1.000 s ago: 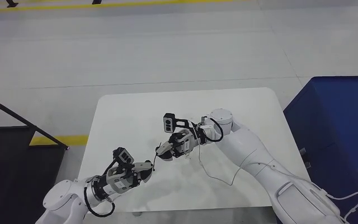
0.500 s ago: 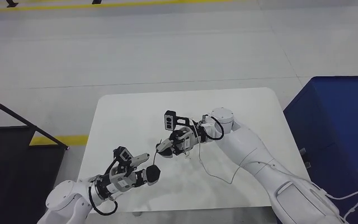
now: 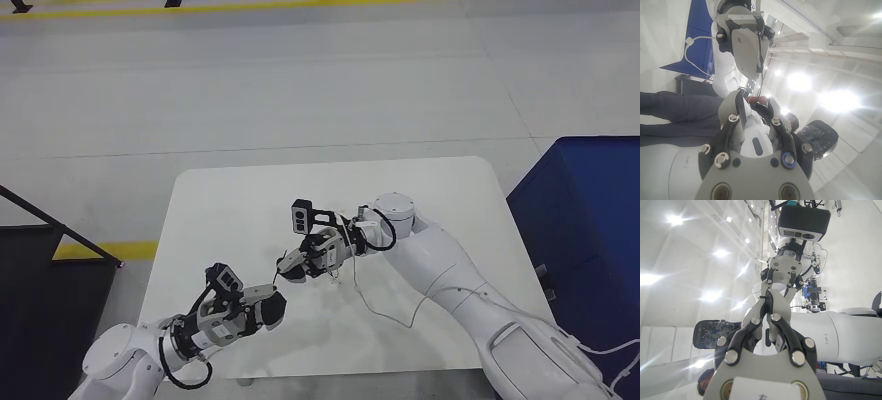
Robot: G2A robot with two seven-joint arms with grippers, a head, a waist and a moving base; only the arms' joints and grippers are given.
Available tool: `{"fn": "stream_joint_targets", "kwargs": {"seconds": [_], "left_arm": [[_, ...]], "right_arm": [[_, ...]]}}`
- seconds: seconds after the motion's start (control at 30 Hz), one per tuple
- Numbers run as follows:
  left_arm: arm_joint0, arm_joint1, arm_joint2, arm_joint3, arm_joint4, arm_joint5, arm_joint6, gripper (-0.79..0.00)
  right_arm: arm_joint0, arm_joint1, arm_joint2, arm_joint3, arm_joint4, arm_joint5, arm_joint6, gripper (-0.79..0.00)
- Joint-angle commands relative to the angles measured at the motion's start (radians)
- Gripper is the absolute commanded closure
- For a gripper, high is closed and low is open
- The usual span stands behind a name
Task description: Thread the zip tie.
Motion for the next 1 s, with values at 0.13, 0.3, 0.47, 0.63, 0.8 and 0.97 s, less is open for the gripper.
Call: {"fn": "stream_joint_targets", "kwargs": {"seconds": [0.13, 0.3, 0.47, 0.63, 0.8, 0.97], "left_arm": [[-0.010, 0.001, 0.007, 0.011, -0.011, 0.005, 0.015, -0.074], [-0.015, 0.001, 0.011, 0.017, -0.022, 0.005, 0.024, -0.009], [-0.016, 0.002, 0.013, 0.019, -0.027, 0.001, 0.028, -0.018], [-0.014, 0.003, 0.013, 0.021, -0.033, -0.005, 0.030, 0.000], [-0.009, 0.004, 0.011, 0.020, -0.039, -0.013, 0.031, 0.000], [-0.006, 0.005, 0.012, 0.021, -0.043, -0.016, 0.030, 0.000]], "right_arm": [[-0.002, 0.000, 0.003, -0.007, -0.002, 0.002, 0.000, 0.000], [-0.006, 0.004, 0.011, -0.013, -0.001, -0.002, 0.000, 0.000], [-0.010, 0.010, 0.019, -0.021, -0.002, -0.002, 0.000, 0.000], [-0.016, 0.014, 0.023, -0.030, -0.003, -0.003, 0.000, 0.000], [-0.022, 0.018, 0.029, -0.034, -0.003, -0.006, 0.000, 0.000], [-0.028, 0.022, 0.039, -0.043, -0.001, -0.009, 0.000, 0.000]]}}
